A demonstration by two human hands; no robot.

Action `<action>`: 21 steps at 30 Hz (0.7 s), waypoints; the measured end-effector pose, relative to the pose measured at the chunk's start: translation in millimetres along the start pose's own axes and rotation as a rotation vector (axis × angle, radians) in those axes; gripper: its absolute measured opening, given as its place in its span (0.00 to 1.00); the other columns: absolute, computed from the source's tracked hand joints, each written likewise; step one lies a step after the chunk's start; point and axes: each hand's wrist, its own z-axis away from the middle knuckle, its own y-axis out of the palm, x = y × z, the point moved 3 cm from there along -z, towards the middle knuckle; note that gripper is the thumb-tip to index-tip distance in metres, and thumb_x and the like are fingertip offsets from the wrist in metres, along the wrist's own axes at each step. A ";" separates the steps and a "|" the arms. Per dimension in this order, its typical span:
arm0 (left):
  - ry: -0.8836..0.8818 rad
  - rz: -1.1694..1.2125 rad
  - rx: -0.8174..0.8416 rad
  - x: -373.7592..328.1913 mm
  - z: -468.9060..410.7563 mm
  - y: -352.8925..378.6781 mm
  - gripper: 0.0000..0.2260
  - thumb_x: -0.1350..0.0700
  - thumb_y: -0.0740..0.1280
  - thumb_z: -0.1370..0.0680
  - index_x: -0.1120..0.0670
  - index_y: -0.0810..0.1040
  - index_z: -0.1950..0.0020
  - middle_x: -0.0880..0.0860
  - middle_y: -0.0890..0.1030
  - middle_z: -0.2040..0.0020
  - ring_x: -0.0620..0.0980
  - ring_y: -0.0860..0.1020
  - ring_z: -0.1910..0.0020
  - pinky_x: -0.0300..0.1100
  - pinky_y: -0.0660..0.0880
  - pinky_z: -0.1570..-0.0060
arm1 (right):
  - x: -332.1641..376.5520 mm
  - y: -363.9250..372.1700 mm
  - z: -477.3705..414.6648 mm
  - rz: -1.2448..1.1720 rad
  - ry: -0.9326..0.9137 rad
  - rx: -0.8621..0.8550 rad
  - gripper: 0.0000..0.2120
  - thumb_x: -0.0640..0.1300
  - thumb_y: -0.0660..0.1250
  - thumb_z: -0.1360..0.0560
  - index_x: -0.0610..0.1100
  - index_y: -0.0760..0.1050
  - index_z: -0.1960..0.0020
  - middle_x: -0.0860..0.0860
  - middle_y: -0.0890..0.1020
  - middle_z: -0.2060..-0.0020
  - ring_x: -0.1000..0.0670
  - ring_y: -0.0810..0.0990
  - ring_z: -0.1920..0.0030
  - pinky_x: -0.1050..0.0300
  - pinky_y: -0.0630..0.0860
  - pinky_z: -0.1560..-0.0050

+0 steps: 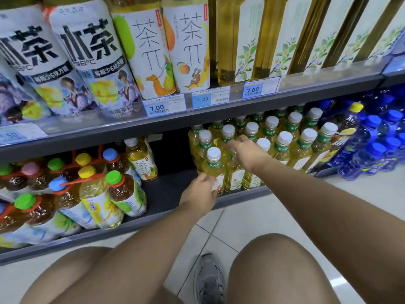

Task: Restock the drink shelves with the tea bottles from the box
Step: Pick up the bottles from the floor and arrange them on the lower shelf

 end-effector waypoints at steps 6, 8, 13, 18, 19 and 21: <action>0.000 -0.088 0.021 -0.2 26.2 -30.1 0.14 0.52 0.61 0.19 0.50 0.74 0.34 0.50 0.72 0.38 0.54 0.73 0.40 0.52 0.77 0.46 | 29.0 -20.8 29.5 0.189 0.003 -0.020 0.32 0.31 0.64 0.26 0.52 0.63 0.27 0.41 0.65 0.29 0.36 0.78 0.42 0.45 0.80 0.50; 0.014 -0.122 0.000 -2.3 40.4 -49.3 0.14 0.52 0.62 0.19 0.51 0.75 0.34 0.52 0.72 0.38 0.55 0.73 0.40 0.52 0.77 0.46 | 53.4 -34.7 46.0 0.228 -0.045 -0.022 0.24 0.34 0.64 0.25 0.49 0.67 0.31 0.41 0.68 0.34 0.37 0.78 0.45 0.47 0.77 0.55; -0.012 -0.191 -0.114 -0.2 91.5 -103.8 0.16 0.51 0.62 0.19 0.52 0.74 0.32 0.54 0.72 0.37 0.57 0.73 0.38 0.54 0.76 0.45 | 126.1 -55.9 89.2 0.270 -0.209 -0.022 0.16 0.39 0.61 0.22 0.46 0.70 0.35 0.42 0.72 0.40 0.38 0.77 0.44 0.49 0.72 0.56; -0.062 -0.253 -0.225 23.3 153.0 -160.8 0.16 0.51 0.61 0.19 0.52 0.74 0.32 0.55 0.73 0.37 0.59 0.74 0.38 0.54 0.76 0.45 | 196.1 -80.6 128.6 0.259 -0.321 -0.050 0.19 0.48 0.61 0.19 0.47 0.68 0.29 0.43 0.71 0.37 0.39 0.75 0.40 0.47 0.76 0.47; -0.080 -0.262 -0.239 29.3 166.1 -173.6 0.16 0.51 0.61 0.19 0.52 0.74 0.33 0.55 0.73 0.37 0.59 0.74 0.38 0.53 0.76 0.46 | 209.5 -85.1 135.4 0.249 -0.344 -0.060 0.19 0.49 0.61 0.19 0.47 0.69 0.30 0.43 0.71 0.38 0.39 0.75 0.40 0.46 0.77 0.47; -0.112 -0.279 -0.262 41.6 196.2 -201.6 0.15 0.51 0.61 0.19 0.53 0.75 0.35 0.55 0.74 0.38 0.59 0.74 0.38 0.53 0.75 0.47 | 240.8 -94.8 148.1 0.243 -0.403 -0.080 0.18 0.49 0.61 0.20 0.46 0.71 0.32 0.43 0.72 0.39 0.39 0.76 0.41 0.44 0.77 0.47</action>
